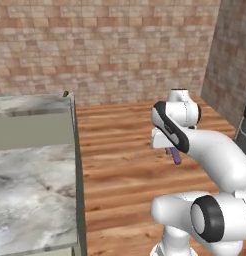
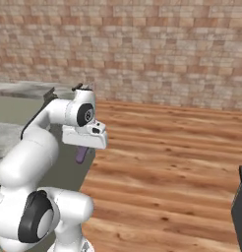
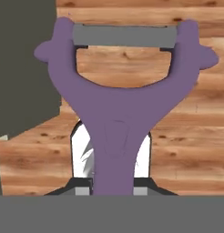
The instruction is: Open the drawer on the left and place the cutting tools on the cutting board.
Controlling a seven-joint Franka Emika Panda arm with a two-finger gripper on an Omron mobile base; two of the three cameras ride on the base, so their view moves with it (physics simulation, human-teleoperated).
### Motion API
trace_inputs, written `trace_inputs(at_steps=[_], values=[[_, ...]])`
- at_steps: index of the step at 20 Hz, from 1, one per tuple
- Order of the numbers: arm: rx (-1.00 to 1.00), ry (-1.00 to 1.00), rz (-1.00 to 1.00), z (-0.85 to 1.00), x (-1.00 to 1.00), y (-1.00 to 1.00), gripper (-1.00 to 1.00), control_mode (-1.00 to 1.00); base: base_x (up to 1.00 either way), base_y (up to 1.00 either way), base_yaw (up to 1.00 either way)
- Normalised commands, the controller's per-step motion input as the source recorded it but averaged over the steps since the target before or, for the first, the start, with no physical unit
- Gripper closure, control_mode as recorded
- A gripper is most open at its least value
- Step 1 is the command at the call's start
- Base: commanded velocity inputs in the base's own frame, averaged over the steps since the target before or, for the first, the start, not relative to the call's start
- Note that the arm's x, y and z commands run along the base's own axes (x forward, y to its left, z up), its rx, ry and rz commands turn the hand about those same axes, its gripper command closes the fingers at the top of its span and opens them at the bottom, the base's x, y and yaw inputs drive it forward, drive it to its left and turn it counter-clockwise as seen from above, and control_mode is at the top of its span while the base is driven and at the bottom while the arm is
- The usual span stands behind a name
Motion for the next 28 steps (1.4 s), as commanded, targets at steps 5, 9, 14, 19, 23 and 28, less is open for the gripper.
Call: trace_inputs(at_steps=[5,9,14,19,23,28], values=[[0.00,0.00,0.00,0.00,0.00,0.00,1.00,1.00,1.00,-0.15,0.14],[0.00,0.00,0.00,0.00,0.00,0.00,1.00,1.00,1.00,-0.20,0.18],[0.00,0.00,0.00,0.00,0.00,0.00,1.00,1.00,1.00,-0.22,0.21],[0.00,0.00,0.00,0.00,0.00,0.00,1.00,1.00,1.00,-0.26,0.27],[0.00,0.00,0.00,0.00,0.00,0.00,1.00,1.00,1.00,-0.29,0.36],[0.00,0.00,0.00,0.00,0.00,0.00,1.00,1.00,0.99,-0.27,0.61]])
